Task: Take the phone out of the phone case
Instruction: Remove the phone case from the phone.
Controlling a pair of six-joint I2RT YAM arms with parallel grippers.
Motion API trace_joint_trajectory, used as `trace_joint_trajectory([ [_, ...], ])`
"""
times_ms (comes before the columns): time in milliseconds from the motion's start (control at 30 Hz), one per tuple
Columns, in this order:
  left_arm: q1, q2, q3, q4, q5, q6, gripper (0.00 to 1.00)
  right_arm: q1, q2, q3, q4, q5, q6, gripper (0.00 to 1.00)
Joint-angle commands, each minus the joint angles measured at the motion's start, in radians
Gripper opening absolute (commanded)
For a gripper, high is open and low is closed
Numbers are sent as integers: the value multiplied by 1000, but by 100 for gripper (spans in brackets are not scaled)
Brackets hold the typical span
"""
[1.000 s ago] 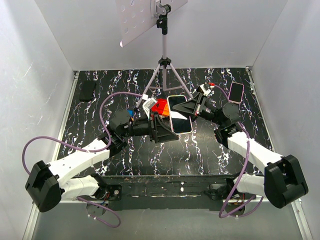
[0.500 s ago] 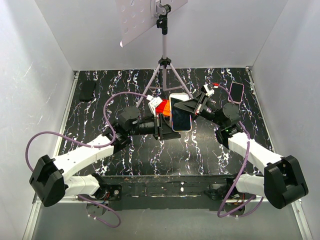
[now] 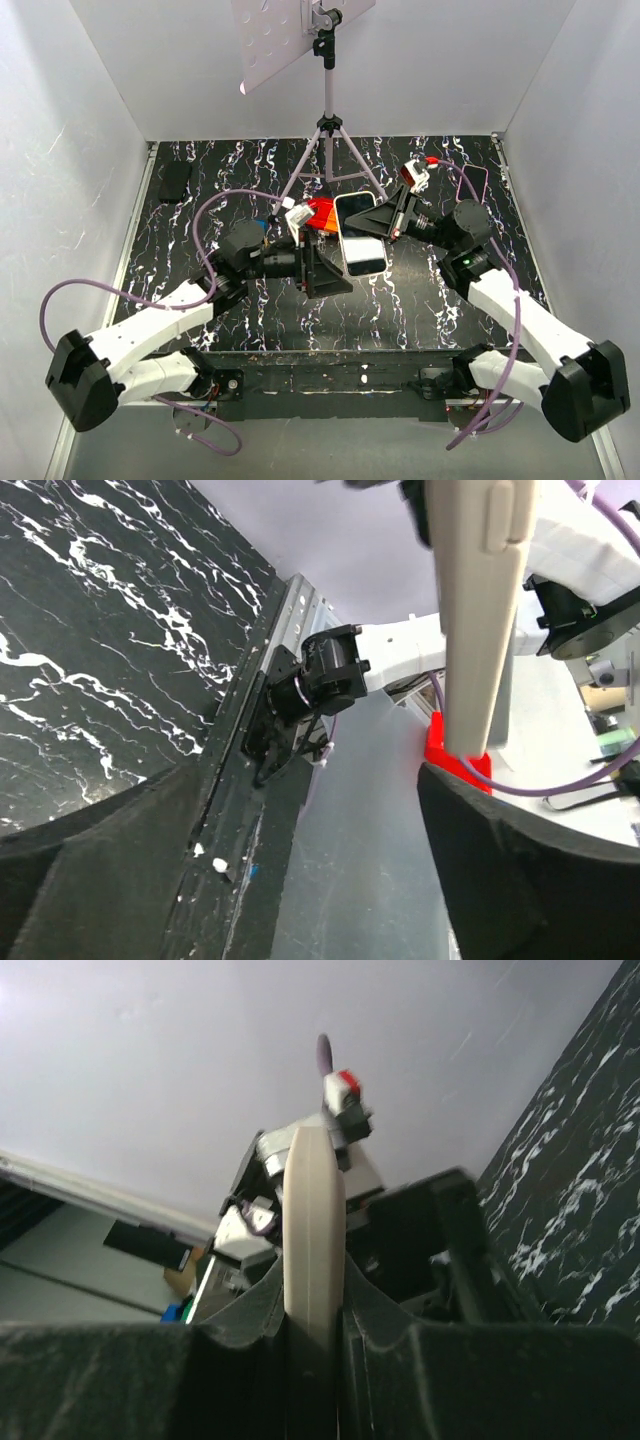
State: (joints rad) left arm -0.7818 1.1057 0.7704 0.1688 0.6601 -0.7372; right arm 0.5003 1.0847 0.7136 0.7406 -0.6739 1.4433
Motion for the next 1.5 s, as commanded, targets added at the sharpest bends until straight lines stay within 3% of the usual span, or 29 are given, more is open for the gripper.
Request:
trace_joint_trajectory([
  [0, 32, -147, -91, -5, 41, 102, 97, 20, -95, 159, -275, -104, -213, 1],
  [167, 49, -267, -65, -101, -37, 64, 98, 21, -97, 181, -285, -179, -267, 1],
  [233, 58, -261, -5, -133, -79, 7, 93, 21, -106, 167, -277, -194, -287, 1],
  [333, 65, -218, 68, -57, -82, -120, 85, 23, -118, 152, -279, -199, -296, 1],
  [467, 65, -118, 154, -18, -83, -205, 92, 32, -120, 149, -277, -193, -300, 1],
  [633, 65, -73, 122, 75, -128, -281, 88, 52, -134, 149, -328, -170, -343, 1],
  [967, 65, -20, 86, 258, -166, -376, 57, 76, -137, 126, -345, -135, -382, 1],
  [1200, 47, 48, 150, 226, -119, -341, 33, 84, -138, 121, -340, -110, -377, 1],
  [1400, 38, 42, 158, 212, -136, -323, 23, 87, -144, 122, -372, -95, -394, 1],
  [1467, 32, 60, 179, 207, -120, -330, 1, 89, -143, 133, -414, -81, -414, 1],
])
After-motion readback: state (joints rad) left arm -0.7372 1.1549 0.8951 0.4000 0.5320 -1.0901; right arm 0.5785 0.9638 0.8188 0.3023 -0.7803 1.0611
